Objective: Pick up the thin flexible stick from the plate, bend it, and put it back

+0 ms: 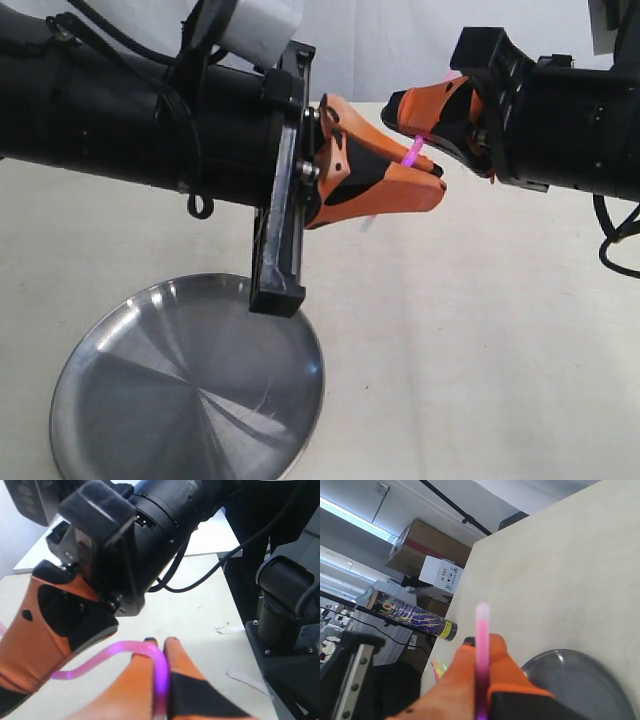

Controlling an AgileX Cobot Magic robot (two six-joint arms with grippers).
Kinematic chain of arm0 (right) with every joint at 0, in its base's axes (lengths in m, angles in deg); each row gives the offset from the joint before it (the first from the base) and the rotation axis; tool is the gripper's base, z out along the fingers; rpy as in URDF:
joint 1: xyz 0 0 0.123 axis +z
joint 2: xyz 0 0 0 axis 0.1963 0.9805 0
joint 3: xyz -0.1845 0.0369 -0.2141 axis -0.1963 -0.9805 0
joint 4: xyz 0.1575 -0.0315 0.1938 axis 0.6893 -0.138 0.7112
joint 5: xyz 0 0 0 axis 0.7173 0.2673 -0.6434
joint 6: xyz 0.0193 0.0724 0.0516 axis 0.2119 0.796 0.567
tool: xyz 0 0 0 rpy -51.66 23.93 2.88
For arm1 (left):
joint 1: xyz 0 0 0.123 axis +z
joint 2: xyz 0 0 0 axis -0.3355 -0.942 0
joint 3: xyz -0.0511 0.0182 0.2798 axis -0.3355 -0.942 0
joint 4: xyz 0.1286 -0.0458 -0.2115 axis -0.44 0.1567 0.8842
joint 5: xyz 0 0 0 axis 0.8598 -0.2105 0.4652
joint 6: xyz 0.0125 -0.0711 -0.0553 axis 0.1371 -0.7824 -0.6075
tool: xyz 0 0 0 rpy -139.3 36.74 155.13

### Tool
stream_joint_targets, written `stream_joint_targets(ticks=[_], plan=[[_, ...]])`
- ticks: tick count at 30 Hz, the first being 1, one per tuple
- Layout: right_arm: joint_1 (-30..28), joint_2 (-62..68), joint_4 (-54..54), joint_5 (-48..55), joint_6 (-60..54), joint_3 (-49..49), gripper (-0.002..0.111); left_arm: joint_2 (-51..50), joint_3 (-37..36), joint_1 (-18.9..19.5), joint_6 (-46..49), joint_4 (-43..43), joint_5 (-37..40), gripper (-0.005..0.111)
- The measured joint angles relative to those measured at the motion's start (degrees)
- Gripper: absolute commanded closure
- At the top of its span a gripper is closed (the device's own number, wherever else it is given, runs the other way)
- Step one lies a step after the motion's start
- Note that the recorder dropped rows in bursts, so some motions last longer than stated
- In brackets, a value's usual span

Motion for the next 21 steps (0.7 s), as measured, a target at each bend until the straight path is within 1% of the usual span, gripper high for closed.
stream_joint_targets(ticks=[8,17,21], plan=[[0.0,0.0,-0.11,0.0,3.97,0.0,0.108,1.03,0.0,0.0,1.67,0.31,-2.88,0.107],[-0.11,0.12,0.2,-0.12,11.51,-0.11,0.108,1.17,0.28,-0.12,5.18,3.75,-6.98,0.107],[-0.11,0.26,1.84,-0.23,13.0,-0.22,0.108,1.31,0.33,-0.12,6.16,4.56,-8.44,0.107]])
